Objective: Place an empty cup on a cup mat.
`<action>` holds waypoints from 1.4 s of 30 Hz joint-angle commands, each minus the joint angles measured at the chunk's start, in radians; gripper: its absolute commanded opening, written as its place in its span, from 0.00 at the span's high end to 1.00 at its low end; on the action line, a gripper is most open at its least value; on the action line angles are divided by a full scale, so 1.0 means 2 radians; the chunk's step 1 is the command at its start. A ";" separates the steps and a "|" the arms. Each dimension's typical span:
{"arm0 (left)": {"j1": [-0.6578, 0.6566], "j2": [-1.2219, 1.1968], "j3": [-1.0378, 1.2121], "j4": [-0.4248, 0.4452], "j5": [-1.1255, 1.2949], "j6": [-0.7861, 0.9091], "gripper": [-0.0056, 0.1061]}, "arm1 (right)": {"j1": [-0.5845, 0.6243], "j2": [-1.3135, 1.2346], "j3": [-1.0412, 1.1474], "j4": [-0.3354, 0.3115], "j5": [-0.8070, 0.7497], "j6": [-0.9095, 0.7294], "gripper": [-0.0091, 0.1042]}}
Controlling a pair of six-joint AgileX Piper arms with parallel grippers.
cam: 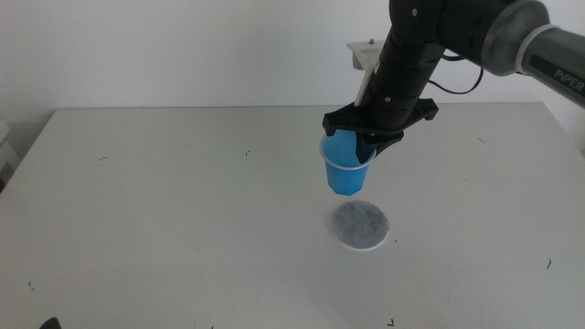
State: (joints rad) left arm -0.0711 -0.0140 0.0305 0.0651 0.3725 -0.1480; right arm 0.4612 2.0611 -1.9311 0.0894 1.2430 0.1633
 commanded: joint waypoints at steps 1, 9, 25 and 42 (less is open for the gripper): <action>0.001 -0.002 -0.003 0.000 -0.033 -0.005 0.01 | 0.001 -0.018 -0.010 -0.015 0.026 -0.001 0.93; 0.001 -0.002 -0.003 0.000 -0.033 -0.005 0.01 | 0.001 0.012 -0.010 -0.023 0.026 -0.001 0.93; 0.001 -0.002 -0.003 0.000 -0.033 -0.005 0.01 | 0.000 0.023 0.025 -0.031 0.023 -0.008 0.93; 0.001 -0.002 -0.003 0.000 -0.033 -0.005 0.01 | 0.000 0.034 0.025 -0.031 0.025 -0.020 0.63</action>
State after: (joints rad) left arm -0.0711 -0.0140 0.0305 0.0651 0.3725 -0.1480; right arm 0.4612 2.1914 -1.8625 0.0417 1.2277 0.1330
